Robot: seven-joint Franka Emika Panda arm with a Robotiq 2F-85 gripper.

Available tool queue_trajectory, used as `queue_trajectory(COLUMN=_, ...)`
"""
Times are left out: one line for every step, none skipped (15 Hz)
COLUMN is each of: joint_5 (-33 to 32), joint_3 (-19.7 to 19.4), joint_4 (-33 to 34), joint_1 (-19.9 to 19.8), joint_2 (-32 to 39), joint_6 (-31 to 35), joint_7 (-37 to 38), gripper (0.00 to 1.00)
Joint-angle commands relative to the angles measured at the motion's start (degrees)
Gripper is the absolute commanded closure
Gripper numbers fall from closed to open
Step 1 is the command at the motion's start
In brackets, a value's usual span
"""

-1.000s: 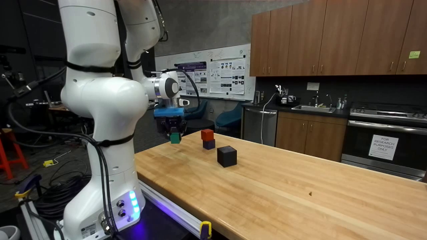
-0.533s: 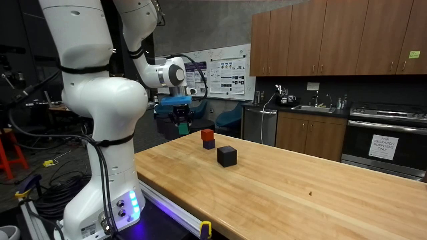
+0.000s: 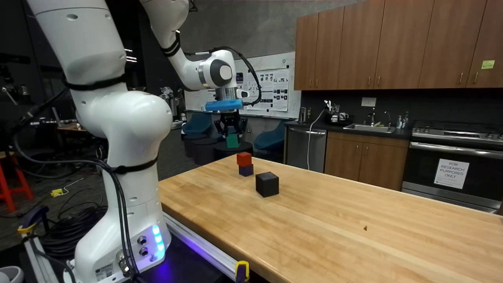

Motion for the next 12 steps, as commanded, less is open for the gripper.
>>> queue_trajectory(joint_5=-0.61, joint_3=-2.01, joint_4=2.51, joint_1=-2.60, joint_2=-0.08, joint_6=-2.81, joint_7=-0.42, gripper=0.76)
queue_trajectory(joint_5=-0.62, joint_3=-2.50, joint_4=3.20, joint_1=-3.33, joint_2=0.22, joint_6=-3.57, joint_7=-0.12, gripper=0.76)
queue_trajectory(joint_5=-0.58, joint_3=-2.91, joint_4=3.77, joint_1=-3.95, joint_2=0.40, joint_6=-4.26, joint_7=0.10, gripper=0.76)
queue_trajectory(joint_5=-0.80, joint_3=-3.17, joint_4=4.18, joint_1=-4.64, joint_2=0.42, joint_6=-5.13, joint_7=0.58, gripper=0.76)
queue_trajectory(joint_5=-1.14, joint_3=-3.42, joint_4=4.44, joint_1=-5.39, joint_2=0.33, joint_6=-6.01, joint_7=1.16, gripper=0.76)
queue_trajectory(joint_5=-1.15, joint_3=-3.71, joint_4=4.73, joint_1=-5.96, joint_2=0.34, joint_6=-7.03, joint_7=1.49, gripper=0.76)
queue_trajectory(joint_5=-1.65, joint_3=-3.81, joint_4=4.82, joint_1=-6.76, joint_2=0.30, joint_6=-8.20, joint_7=2.40, gripper=0.76)
queue_trajectory(joint_5=-1.91, joint_3=-3.96, joint_4=5.01, joint_1=-7.40, joint_2=0.38, joint_6=-9.29, joint_7=3.09, gripper=0.76)
queue_trajectory(joint_5=-2.25, joint_3=-4.10, joint_4=5.09, joint_1=-8.05, joint_2=0.27, joint_6=-10.54, joint_7=3.94, gripper=0.76)
queue_trajectory(joint_5=-2.81, joint_3=-4.19, joint_4=5.02, joint_1=-8.70, joint_2=0.08, joint_6=-11.73, joint_7=5.02, gripper=0.76)
queue_trajectory(joint_5=-3.11, joint_3=-4.33, joint_4=4.80, joint_1=-9.18, joint_2=-0.09, joint_6=-12.44, joint_7=5.74, gripper=0.76)
queue_trajectory(joint_5=-3.33, joint_3=-4.46, joint_4=4.37, joint_1=-9.62, joint_2=-0.26, joint_6=-12.86, joint_7=6.41, gripper=0.76)
